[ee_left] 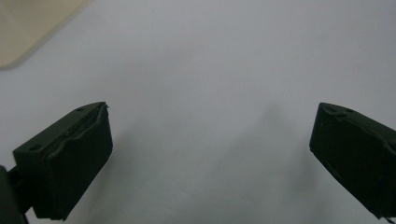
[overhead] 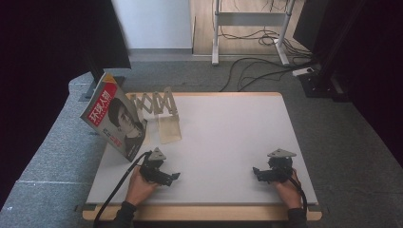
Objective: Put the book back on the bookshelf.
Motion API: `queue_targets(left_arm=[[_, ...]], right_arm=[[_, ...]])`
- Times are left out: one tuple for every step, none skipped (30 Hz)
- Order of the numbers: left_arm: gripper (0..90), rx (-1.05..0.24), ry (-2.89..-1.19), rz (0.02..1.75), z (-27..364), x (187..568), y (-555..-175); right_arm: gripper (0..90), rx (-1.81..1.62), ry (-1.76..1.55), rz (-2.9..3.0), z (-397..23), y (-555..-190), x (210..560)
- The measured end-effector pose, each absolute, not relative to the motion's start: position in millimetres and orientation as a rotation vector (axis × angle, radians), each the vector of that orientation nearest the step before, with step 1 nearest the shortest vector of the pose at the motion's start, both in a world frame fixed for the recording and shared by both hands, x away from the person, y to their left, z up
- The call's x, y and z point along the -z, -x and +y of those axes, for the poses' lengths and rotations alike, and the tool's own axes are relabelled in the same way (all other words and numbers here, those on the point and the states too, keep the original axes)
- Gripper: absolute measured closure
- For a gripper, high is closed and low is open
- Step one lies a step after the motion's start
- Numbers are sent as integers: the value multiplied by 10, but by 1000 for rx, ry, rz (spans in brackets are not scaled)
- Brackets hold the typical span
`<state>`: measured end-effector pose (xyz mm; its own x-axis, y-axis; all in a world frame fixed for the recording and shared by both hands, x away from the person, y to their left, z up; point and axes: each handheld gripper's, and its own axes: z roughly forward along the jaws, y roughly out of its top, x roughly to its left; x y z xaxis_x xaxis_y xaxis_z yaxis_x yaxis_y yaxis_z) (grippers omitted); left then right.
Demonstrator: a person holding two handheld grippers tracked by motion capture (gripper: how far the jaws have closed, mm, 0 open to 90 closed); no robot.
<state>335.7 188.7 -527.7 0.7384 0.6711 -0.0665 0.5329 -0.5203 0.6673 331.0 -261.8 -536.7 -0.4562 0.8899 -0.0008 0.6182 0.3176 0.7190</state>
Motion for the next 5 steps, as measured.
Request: queue_targets(left_arm=[[0, -290, -2260, 894, 1866, 5279, -3341], [0, -304, -2273, 895, 1851, 5281, -3335], [0, -315, -2281, 890, 1842, 5282, -3331], [0, -312, -2278, 893, 1844, 5283, -3332], [0, -312, -2278, 892, 1844, 5284, -3331]], right_arm=[[0, -929, -1338, 2191, -2618, -3309, 5368], [0, -929, -1338, 2191, -2618, -3309, 5368], [0, -929, -1336, 2192, -2619, -3308, 5369], [0, -929, -1336, 2191, -2619, -3308, 5370], [0, -929, -1337, 2191, -2619, -3308, 5370]])
